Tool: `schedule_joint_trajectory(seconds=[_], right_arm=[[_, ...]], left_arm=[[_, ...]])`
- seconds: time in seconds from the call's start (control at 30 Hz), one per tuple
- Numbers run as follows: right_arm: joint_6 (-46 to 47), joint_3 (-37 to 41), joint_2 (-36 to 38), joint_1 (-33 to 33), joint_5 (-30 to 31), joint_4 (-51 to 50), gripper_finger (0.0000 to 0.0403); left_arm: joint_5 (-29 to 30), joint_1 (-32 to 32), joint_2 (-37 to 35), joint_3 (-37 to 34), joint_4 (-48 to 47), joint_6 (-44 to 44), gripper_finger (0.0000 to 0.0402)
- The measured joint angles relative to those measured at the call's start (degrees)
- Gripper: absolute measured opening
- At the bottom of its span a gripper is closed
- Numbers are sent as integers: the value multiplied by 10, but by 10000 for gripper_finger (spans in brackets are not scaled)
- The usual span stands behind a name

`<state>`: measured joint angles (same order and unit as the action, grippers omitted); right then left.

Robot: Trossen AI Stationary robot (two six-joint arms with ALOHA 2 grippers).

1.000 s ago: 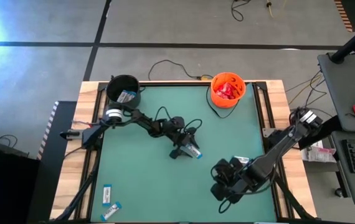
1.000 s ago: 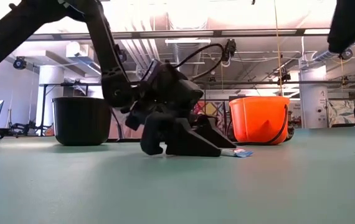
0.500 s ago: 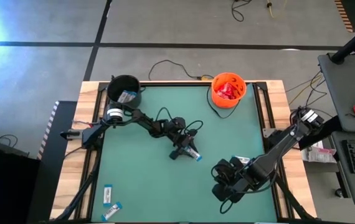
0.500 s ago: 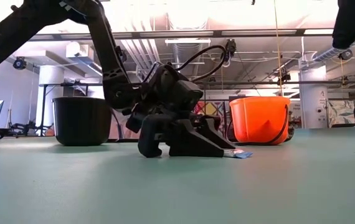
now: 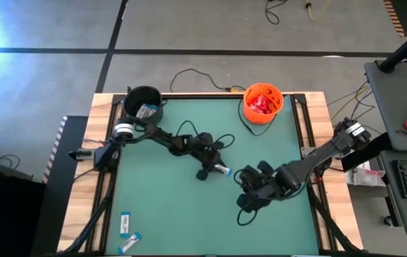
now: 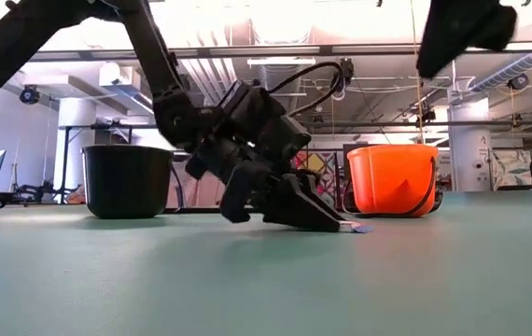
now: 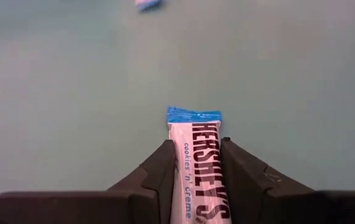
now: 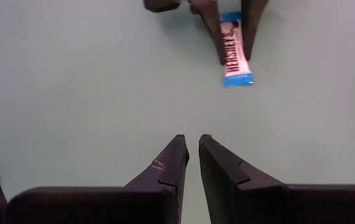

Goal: Sort candy by brand, put in halloween buckets
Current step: Put the white candy into the black bucket

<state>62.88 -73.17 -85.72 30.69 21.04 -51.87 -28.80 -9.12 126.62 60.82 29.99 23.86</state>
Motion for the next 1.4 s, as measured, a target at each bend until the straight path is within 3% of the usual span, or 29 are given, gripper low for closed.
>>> schedule_joint_trajectory(seconds=[0.17,0.4,0.53,0.73,0.9,1.07,1.17,1.23,1.4], right_arm=[[-69,-32,16,-18,0,-44,38],[-101,-40,30,-41,50,-72,38],[-132,-40,31,-62,60,-77,38],[-186,-40,31,-93,60,-76,38],[-234,-39,31,-113,60,-76,38],[-268,-39,31,-126,60,-74,38],[-301,-38,37,-126,60,-74,38],[-307,-38,51,-123,60,-74,38],[-295,-38,99,-119,65,-74,38]], left_arm=[[123,-3,-106,-2,-186,-1,88],[139,-9,-266,-1,-353,-74,72],[205,-29,-350,-1,-421,-105,48],[288,-90,-464,0,-540,-148,22],[300,-177,-532,0,-610,-193,4],[297,-231,-533,0,-614,-179,4],[249,-230,-499,0,-585,-176,16],[210,-225,-470,2,-569,-176,31],[221,-216,-381,23,-571,-167,90]])
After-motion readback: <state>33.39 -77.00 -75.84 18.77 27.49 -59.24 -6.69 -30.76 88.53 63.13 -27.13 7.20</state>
